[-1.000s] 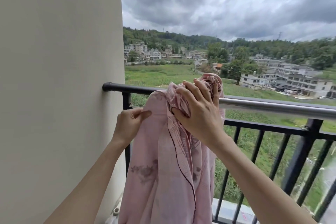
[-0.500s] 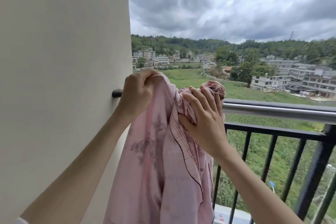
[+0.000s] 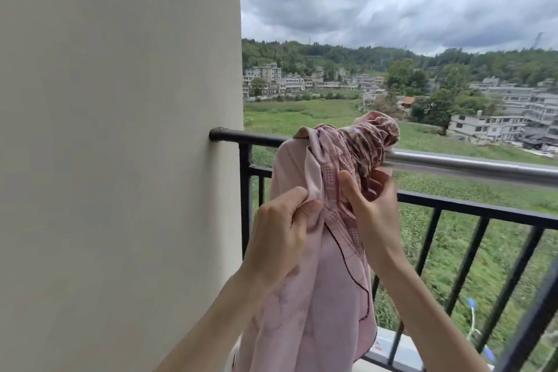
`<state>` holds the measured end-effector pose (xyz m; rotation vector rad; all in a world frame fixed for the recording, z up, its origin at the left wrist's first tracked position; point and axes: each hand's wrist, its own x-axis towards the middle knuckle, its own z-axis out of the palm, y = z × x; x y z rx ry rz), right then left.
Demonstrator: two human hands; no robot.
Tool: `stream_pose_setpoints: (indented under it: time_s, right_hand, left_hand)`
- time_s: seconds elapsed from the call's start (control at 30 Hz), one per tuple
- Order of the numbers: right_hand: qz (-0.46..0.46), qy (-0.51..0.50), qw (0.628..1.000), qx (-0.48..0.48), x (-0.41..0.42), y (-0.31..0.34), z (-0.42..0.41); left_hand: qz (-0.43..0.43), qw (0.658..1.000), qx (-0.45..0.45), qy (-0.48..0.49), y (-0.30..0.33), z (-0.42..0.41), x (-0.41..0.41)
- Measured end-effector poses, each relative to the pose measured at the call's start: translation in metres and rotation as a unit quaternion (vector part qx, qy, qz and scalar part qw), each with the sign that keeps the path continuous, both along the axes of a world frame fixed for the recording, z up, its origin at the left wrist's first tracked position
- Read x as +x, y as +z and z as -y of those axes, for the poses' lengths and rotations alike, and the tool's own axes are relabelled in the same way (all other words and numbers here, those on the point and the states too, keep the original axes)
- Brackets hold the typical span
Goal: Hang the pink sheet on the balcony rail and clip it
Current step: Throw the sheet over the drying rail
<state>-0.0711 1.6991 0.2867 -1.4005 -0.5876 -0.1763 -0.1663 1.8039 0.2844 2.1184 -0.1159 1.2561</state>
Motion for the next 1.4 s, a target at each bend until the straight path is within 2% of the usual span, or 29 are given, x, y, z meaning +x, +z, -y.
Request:
stream_pose_setpoints:
  time_s: [0.13, 0.23, 0.37, 0.47, 0.5, 0.6, 0.7, 0.73, 0.83, 0.93, 1.0, 1.07, 1.13, 1.2, 1.3, 1.4]
  right_hand:
    - [0.002, 0.099, 0.993, -0.061, 0.004, 0.005, 0.001]
    - [-0.02, 0.114, 0.992, -0.042, 0.006, 0.007, 0.001]
    - [-0.014, 0.096, 0.994, -0.041, 0.011, 0.008, 0.002]
    - [-0.025, 0.091, 0.995, -0.037, 0.01, 0.009, 0.005]
    - [-0.001, 0.071, 0.997, -0.038, 0.007, 0.008, 0.005]
    - [0.119, -0.036, 0.988, -0.092, -0.005, 0.001, -0.003]
    - [0.141, -0.071, 0.971, -0.18, -0.014, -0.012, -0.013]
    - [0.156, -0.063, 0.964, -0.205, -0.017, -0.014, -0.015]
    - [0.243, -0.042, 0.93, -0.271, -0.021, -0.019, -0.013]
    - [0.307, -0.024, 0.892, -0.33, -0.016, -0.02, 0.001]
    - [0.317, -0.016, 0.883, -0.347, -0.013, -0.015, 0.012]
    - [0.269, 0.003, 0.919, -0.29, -0.014, -0.005, 0.019]
    - [0.181, 0.028, 0.964, -0.194, -0.011, 0.011, 0.02]
    - [0.087, 0.054, 0.986, -0.128, -0.007, 0.03, 0.018]
    - [-0.048, 0.113, 0.99, -0.068, -0.007, 0.048, 0.006]
    - [-0.09, 0.151, 0.983, -0.05, -0.012, 0.052, -0.016]
  left_hand:
    - [-0.002, 0.998, 0.064, 0.014, -0.016, 0.001, 0.001]
    - [-0.012, 0.998, 0.068, 0.003, -0.023, 0.0, 0.003]
    - [-0.048, 0.99, -0.066, -0.116, -0.03, -0.007, -0.008]
    - [-0.023, 0.978, -0.201, -0.057, -0.03, -0.027, -0.011]
    - [-0.032, 0.971, -0.234, -0.039, -0.024, -0.031, -0.011]
    - [-0.111, 0.96, -0.246, -0.067, -0.002, -0.033, -0.01]
    - [-0.192, 0.948, -0.21, -0.145, 0.027, -0.021, 0.002]
    - [-0.217, 0.95, -0.184, -0.128, 0.036, -0.016, 0.008]
    - [-0.27, 0.954, -0.131, 0.01, 0.059, -0.004, 0.029]
    - [-0.239, 0.96, -0.118, 0.084, 0.065, -0.002, 0.042]
    - [-0.223, 0.962, -0.139, 0.072, 0.068, -0.01, 0.043]
    - [-0.22, 0.956, -0.194, 0.03, 0.072, -0.024, 0.042]
    - [-0.227, 0.939, -0.259, -0.012, 0.078, -0.036, 0.042]
    - [-0.221, 0.928, -0.295, -0.048, 0.083, -0.044, 0.042]
    - [-0.187, 0.929, -0.311, -0.077, 0.086, -0.058, 0.036]
    - [-0.173, 0.935, -0.298, -0.087, 0.085, -0.076, 0.026]
